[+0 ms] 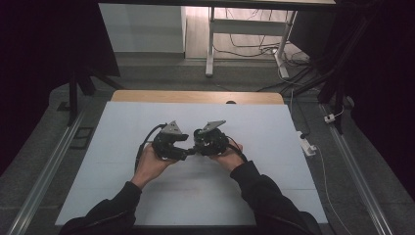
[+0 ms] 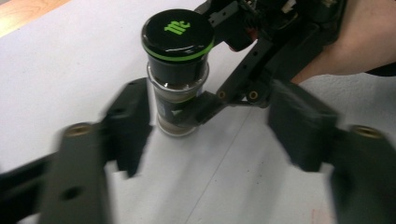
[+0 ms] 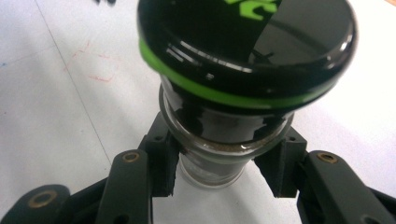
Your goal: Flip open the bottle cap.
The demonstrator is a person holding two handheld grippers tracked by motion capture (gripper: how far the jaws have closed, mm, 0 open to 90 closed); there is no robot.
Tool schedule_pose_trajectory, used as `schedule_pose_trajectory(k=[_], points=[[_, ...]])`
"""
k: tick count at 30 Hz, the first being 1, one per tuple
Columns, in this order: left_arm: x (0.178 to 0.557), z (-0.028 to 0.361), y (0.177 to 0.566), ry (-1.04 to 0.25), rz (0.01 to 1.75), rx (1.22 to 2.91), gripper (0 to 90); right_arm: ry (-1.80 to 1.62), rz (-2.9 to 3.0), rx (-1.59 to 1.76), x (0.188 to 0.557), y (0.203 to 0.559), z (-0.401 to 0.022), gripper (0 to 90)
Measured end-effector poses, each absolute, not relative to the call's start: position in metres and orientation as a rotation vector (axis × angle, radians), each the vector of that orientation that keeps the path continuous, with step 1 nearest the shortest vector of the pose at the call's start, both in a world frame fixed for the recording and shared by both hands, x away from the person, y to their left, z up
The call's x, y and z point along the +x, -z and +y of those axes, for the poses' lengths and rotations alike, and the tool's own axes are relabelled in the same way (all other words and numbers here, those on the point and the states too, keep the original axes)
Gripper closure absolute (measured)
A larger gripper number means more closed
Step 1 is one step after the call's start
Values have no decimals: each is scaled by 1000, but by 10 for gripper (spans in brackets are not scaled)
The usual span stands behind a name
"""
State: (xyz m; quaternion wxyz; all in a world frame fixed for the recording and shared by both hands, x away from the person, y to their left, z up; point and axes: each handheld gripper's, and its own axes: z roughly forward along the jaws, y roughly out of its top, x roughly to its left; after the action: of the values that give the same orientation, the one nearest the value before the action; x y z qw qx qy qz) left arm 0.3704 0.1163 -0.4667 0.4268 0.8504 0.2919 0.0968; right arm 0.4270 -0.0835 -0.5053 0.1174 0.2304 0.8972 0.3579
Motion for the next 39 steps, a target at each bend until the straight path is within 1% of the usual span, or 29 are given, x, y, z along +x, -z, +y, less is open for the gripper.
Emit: schedule_pose_trajectory(k=[3, 7, 9, 10, 24, 39], points=[[373, 116, 466, -230, 721, 2125, 577, -1047, 2626, 675, 427, 505, -83, 527], [374, 110, 466, -209, 701, 2146, 749, -1048, 2626, 675, 427, 505, -84, 527], [374, 106, 465, -203, 683, 2165, 855, -1048, 2626, 674, 427, 505, -84, 527], [374, 103, 465, -209, 680, 2167, 885, -1046, 2626, 672, 427, 505, -84, 527], [382, 95, 468, -198, 717, 2156, 889, -1043, 2628, 673, 427, 505, -83, 528], [387, 98, 456, -214, 715, 2132, 890, -1045, 2632, 670, 427, 505, -84, 528]])
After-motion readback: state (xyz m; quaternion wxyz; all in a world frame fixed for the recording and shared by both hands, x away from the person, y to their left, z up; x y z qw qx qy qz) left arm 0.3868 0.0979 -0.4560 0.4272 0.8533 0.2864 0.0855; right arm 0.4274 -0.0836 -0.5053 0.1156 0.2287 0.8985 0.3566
